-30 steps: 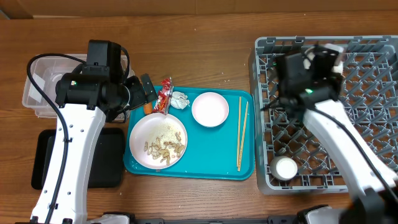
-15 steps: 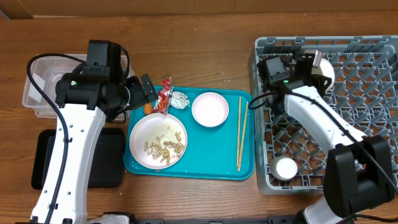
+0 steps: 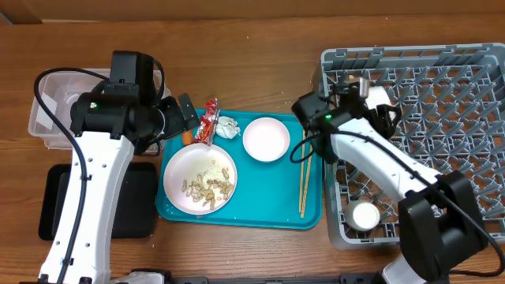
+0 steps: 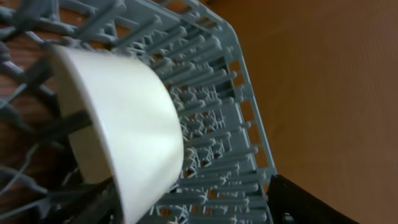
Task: Sort waste into correct bins and load items into the dishwasher
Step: 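Return the right gripper to the second white bowl and grasp it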
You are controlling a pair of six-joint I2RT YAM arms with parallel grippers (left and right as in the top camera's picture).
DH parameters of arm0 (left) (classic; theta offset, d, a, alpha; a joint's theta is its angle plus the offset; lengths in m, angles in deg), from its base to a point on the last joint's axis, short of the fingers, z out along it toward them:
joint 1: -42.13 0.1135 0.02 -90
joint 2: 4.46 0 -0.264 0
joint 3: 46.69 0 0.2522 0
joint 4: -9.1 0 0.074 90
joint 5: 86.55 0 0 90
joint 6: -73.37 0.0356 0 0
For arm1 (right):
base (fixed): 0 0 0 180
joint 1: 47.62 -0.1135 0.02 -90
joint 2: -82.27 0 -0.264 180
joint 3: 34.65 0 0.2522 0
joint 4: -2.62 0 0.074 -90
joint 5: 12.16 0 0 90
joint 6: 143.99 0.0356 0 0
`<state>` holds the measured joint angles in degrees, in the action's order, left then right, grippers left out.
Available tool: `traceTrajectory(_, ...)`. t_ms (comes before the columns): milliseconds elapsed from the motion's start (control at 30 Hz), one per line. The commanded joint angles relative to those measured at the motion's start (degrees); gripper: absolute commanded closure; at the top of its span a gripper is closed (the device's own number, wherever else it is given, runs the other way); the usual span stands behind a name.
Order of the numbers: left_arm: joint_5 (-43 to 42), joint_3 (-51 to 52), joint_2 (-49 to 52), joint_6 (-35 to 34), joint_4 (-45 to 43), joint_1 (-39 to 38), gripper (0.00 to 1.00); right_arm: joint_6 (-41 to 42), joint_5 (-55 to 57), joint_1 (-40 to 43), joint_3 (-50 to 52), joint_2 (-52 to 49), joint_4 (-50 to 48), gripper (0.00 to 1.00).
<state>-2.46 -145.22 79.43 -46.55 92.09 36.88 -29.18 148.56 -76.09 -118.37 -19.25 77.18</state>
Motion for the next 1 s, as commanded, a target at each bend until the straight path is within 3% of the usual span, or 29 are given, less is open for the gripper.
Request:
traceTrajectory(0, 0.55, -0.74, 0.22, -0.52, -0.04, 0.20, 0.00, 2.62, -3.21, -1.62, -3.43, 3.13, 0.31, 0.18)
traceTrajectory(167, 0.57, -0.74, 0.22, -0.52, -0.04, 0.20, 0.00, 2.43, -16.09, -3.61, -8.92, 6.60, 1.53, 0.13)
traceTrajectory(267, 0.57, -0.74, 0.22, -0.52, -0.04, 0.20, 0.00, 2.43, -31.69, -3.85, -13.05, 8.35, 1.27, 0.12)
traceTrajectory(333, 0.57, -0.72, 0.22, -0.52, -0.04, 0.20, 0.00, 2.32, -44.35, -3.82, -14.69, 8.85, 0.63, 0.05)
traceTrajectory(433, 0.57, -0.72, 0.22, -0.52, -0.04, 0.20, 0.00, 1.57, -60.39, -3.82, -14.60, 8.52, -0.33, 0.17)
traceTrajectory(500, 0.57, -0.74, 0.22, -0.52, -0.04, 0.20, 0.00, 1.62, -66.97, -3.82, -13.73, 7.63, -0.87, 0.18)
traceTrajectory(733, 0.57, -0.74, 0.22, -0.52, -0.04, 0.20, 0.00, 6.86, -70.84, -3.93, -9.46, 3.45, -1.03, 0.35)
traceTrajectory(967, 0.57, -0.72, 0.22, -0.52, -0.04, 0.20, 0.00, 8.33, -73.35, -4.04, -7.19, -1.64, -5.51, 0.36)
